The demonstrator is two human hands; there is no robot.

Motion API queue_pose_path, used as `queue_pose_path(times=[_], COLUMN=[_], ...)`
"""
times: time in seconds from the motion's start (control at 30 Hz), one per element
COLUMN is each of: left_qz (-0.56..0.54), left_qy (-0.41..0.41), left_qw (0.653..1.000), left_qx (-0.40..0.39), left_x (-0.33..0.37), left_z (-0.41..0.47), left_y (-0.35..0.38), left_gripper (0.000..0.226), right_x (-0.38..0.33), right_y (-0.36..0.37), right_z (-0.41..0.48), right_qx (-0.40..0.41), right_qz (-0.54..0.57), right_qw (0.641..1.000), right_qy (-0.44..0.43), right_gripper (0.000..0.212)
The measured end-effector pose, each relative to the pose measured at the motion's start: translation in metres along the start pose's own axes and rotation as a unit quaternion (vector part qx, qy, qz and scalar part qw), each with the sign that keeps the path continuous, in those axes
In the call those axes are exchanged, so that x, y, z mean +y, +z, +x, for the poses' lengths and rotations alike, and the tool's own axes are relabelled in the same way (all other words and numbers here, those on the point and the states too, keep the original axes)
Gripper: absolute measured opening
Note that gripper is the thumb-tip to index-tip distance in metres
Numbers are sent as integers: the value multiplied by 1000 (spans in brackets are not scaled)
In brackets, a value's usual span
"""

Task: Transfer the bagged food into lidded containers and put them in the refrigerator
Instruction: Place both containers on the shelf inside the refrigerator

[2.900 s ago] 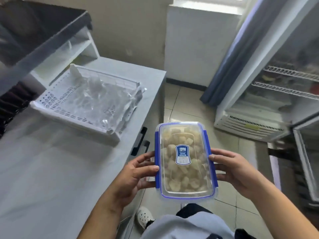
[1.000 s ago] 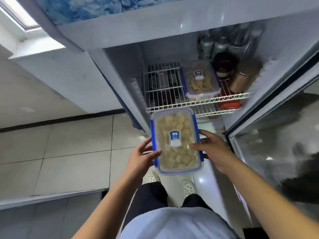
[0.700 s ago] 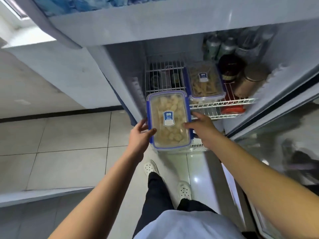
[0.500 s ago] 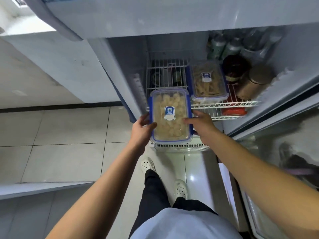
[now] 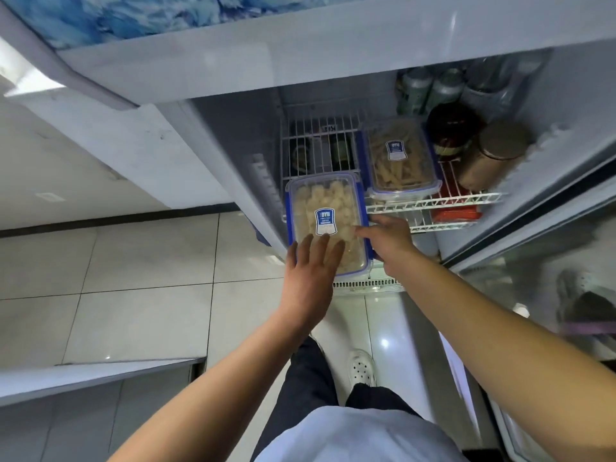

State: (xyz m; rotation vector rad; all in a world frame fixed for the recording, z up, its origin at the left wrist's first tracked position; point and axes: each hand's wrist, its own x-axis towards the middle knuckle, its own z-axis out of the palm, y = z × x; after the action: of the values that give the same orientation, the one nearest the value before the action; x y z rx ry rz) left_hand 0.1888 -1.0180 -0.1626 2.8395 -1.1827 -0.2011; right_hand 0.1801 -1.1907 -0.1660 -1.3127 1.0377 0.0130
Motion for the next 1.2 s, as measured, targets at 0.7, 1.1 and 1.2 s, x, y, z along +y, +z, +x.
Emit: queue_pose_path(times=[0.7,1.1,1.2], left_qz=[-5,-21,-12], left_qy=[21,18,4], left_qw=[997,997,997], left_qx=[-72,-68,-76], left_x=[-30,-47,-46], left_z=[102,164,171], left_y=[-42,-30,-22], left_gripper=[89,92,94], right_x=[-40,-23,-20], right_y=[-61,-58,-56], right_z=[50,48,48], right_qx=[-8,27,43], right_qz=[-616,-603,-603], right_qw=[761,769,766], right_qy=[-203,-211,-217], right_gripper=[96,94,93])
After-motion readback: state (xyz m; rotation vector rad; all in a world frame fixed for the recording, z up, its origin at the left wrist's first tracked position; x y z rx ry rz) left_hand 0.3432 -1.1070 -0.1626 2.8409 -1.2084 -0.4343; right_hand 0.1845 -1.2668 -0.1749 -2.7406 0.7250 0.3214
